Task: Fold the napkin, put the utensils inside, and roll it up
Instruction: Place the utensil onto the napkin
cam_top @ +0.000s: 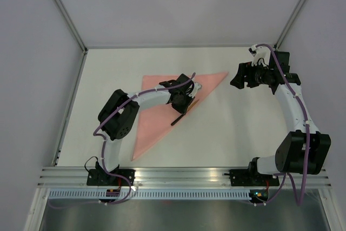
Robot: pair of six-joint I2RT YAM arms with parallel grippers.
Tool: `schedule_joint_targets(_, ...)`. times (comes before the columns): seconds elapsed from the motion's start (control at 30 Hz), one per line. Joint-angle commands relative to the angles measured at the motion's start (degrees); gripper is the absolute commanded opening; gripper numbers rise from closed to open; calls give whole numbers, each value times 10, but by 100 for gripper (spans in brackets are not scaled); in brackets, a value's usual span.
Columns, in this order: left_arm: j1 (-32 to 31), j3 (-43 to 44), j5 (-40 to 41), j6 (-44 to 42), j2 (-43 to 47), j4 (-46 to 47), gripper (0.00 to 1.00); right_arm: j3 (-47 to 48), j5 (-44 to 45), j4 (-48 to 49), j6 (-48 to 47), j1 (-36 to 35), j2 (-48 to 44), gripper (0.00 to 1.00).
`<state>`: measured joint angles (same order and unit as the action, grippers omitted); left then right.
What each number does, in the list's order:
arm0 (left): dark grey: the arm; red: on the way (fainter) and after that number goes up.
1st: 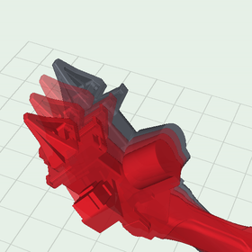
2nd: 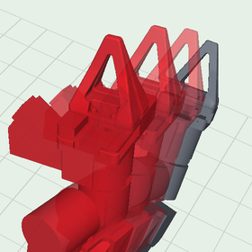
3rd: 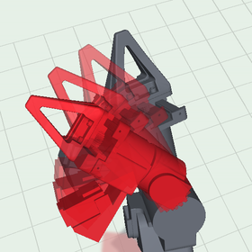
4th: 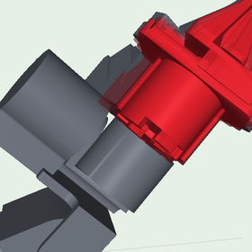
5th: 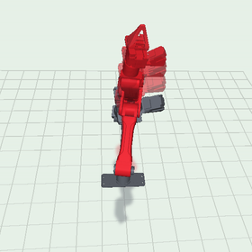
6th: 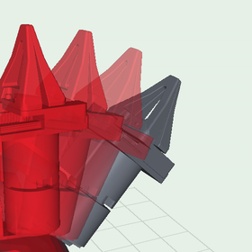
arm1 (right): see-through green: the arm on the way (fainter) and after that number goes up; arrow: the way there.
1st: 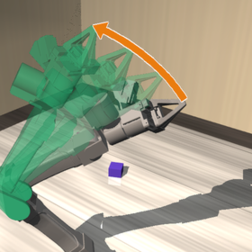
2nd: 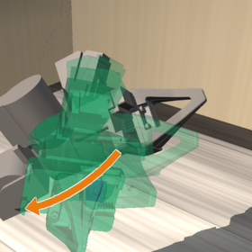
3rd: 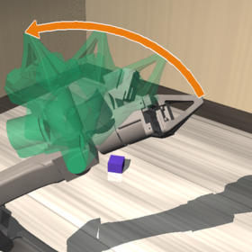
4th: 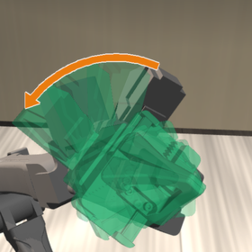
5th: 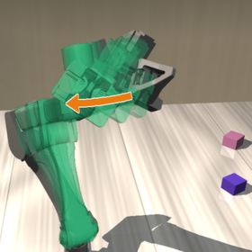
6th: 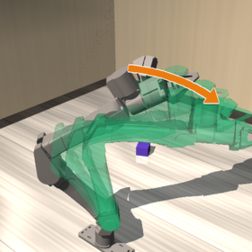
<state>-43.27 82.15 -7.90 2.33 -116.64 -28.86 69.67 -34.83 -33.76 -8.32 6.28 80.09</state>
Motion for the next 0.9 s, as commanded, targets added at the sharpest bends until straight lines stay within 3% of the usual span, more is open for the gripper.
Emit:
schedule_joint_targets(0.0, -5, 16, -2, 12, -13, -14, 3, -3, 6, 11, 3, 3, -5, 82)
schedule_joint_targets(0.13, -6, 18, -2, 13, -15, -17, 10, -5, 6, 11, 1, 3, -4, 82)
schedule_joint_targets(0.33, -7, 24, 3, 14, -10, -21, 33, -5, 4, 10, 1, 4, -4, 82)
schedule_joint_targets(0.5, -7, 34, 8, 19, 5, -24, 43, -3, 3, 9, 2, 3, -3, 82)
schedule_joint_targets(0.87, -2, 54, 45, 51, 84, -23, 53, 2, -6, 8, 6, 3, 2, 82)
